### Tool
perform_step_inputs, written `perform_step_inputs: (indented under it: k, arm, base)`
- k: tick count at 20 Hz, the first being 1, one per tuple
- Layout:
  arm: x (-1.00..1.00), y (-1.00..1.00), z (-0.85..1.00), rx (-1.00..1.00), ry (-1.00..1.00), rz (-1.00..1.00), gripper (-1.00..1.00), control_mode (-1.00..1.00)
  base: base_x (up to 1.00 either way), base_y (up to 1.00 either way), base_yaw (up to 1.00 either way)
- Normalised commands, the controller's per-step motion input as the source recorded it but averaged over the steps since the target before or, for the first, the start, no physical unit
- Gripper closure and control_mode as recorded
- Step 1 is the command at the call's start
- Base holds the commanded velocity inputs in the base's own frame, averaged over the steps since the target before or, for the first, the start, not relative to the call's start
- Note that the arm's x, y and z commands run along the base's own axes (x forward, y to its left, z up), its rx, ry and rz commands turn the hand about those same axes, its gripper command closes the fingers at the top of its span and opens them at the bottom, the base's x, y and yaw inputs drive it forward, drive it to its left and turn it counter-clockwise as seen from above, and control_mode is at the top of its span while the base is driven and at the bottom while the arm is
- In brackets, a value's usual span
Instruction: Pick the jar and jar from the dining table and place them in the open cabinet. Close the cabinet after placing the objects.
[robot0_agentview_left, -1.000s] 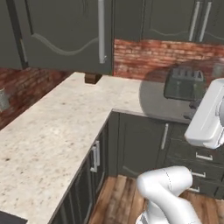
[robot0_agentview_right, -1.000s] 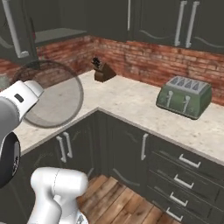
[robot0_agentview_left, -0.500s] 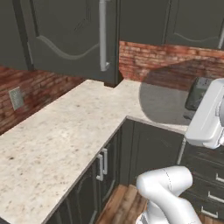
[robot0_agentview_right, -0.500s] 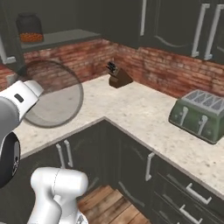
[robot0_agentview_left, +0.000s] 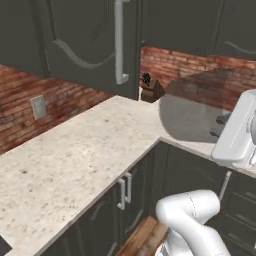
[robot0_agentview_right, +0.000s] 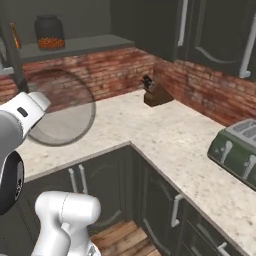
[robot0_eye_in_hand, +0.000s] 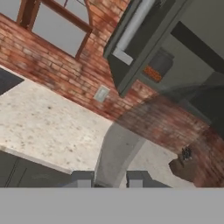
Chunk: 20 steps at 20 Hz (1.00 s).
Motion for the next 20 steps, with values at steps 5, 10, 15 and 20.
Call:
perform_step_inputs:
  k: [5,10,15,20]
  arm:
    - [0.0,0.0,0.0,0.0,0.0,0.0,1.0,1.0]
    - [0.0,0.0,0.0,0.0,0.0,0.0,1.0,1.0]
    - [0.0,0.0,0.0,0.0,0.0,0.0,1.0,1.0]
    - [0.0,0.0,0.0,0.0,0.0,0.0,1.0,1.0]
  base:
    - [0.12,-0.36,0.31]
    - [0.01,-0.63,0.27]
    - [0.0,-0.94,0.2]
    - [0.12,-0.32,0.19]
